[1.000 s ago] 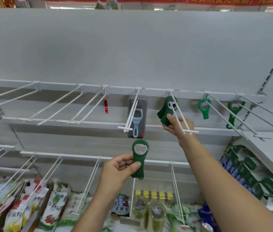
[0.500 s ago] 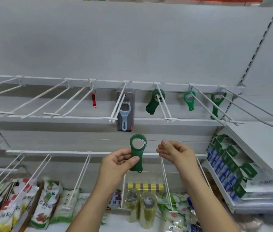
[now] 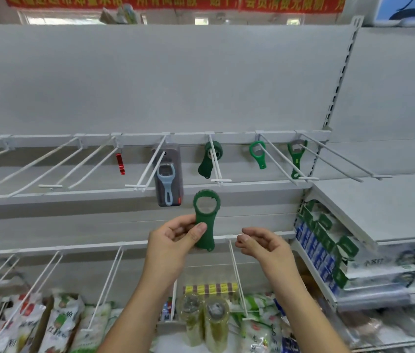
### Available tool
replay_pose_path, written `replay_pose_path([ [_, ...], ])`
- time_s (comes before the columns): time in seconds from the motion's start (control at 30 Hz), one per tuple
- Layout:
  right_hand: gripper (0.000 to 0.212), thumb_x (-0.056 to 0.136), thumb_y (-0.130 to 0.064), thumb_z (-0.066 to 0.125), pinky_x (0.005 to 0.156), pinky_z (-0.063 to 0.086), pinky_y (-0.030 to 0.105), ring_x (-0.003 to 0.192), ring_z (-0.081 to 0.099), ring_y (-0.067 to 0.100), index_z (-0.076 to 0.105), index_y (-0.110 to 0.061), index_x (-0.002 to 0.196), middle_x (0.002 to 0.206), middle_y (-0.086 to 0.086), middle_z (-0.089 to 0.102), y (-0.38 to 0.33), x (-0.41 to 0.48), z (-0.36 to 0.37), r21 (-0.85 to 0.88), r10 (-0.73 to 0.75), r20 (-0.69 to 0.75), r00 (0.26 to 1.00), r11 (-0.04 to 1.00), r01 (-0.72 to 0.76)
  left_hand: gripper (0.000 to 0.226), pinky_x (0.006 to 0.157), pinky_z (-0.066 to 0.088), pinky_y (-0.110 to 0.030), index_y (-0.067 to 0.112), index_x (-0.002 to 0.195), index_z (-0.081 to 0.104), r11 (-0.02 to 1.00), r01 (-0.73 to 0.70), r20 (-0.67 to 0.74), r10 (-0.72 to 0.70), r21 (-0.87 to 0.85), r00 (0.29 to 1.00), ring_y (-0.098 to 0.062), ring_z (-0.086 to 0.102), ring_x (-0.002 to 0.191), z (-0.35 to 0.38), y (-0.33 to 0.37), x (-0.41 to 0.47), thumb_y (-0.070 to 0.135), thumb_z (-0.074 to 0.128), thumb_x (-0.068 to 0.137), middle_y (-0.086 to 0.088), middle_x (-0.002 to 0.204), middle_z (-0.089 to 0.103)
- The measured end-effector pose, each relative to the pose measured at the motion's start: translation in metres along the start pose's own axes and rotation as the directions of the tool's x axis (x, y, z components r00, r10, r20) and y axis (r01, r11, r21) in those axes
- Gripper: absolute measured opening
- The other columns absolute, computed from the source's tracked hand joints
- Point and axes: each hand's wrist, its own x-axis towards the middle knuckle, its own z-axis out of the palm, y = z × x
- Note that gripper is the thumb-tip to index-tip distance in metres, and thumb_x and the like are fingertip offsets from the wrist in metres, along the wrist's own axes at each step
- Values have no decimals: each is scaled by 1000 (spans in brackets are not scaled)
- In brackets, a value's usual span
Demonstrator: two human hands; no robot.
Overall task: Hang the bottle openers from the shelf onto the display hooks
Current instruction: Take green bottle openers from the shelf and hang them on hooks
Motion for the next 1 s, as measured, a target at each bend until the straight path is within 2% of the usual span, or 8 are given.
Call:
replay_pose_path([
  [0.2, 18, 87, -6, 73, 84, 61, 31, 93, 73, 28, 73, -9, 104, 94, 14, 77, 1, -4, 2, 20, -6, 19, 1000, 1000, 6, 20, 68, 56, -17, 20, 99, 74, 998, -65, 21, 65, 4, 998, -6, 74, 85, 12, 12, 2, 5, 73, 85, 6, 90, 80],
  [0.43, 18, 86, -8, 74, 84, 60, 30, 93, 74, 26, 74, -12, 104, 95, 13, 77, 5, -7, -2, 24, 2, 24, 1000, 1000, -3, 23, 67, 56, -16, 23, 95, 74, 996, -85, 35, 84, 21, 996, -4, 74, 81, 23, 14, 6, 3, 74, 85, 8, 85, 79],
  [0.53, 19, 86, -9, 75, 85, 60, 31, 95, 73, 26, 74, -14, 104, 97, 12, 76, 7, -8, -6, 12, 3, 29, 1000, 1000, -4, 26, 67, 56, -17, 24, 99, 71, 995, -94, 34, 92, 31, 995, -4, 74, 81, 27, 14, 11, 3, 76, 84, 7, 84, 79],
  [0.67, 20, 85, -8, 75, 87, 60, 33, 96, 73, 28, 74, -14, 104, 98, 13, 76, 9, -7, -12, 28, 3, 22, 1000, 1000, -3, 22, 63, 56, -19, 18, 97, 71, 991, -126, 5, 126, 45, 992, -6, 73, 78, 33, 15, 22, 4, 78, 82, 2, 83, 78],
  [0.8, 20, 84, -6, 76, 88, 60, 33, 95, 72, 28, 74, -12, 104, 96, 14, 75, 9, -7, -17, 45, 12, -5, 1000, 999, -12, 18, 60, 57, -20, 16, 93, 71, 988, -137, -17, 139, 71, 990, -3, 72, 73, 35, 10, 39, 2, 77, 83, 6, 81, 76],
  [1.0, 19, 85, -7, 75, 89, 59, 35, 94, 73, 26, 74, -10, 103, 94, 12, 76, 11, -2, -28, 25, 23, -16, 1000, 999, -22, 8, 72, 60, -28, 13, 88, 73, 981, -131, -99, 146, 141, 984, -15, 70, 81, 41, -10, 92, 7, 77, 85, -5, 88, 75],
])
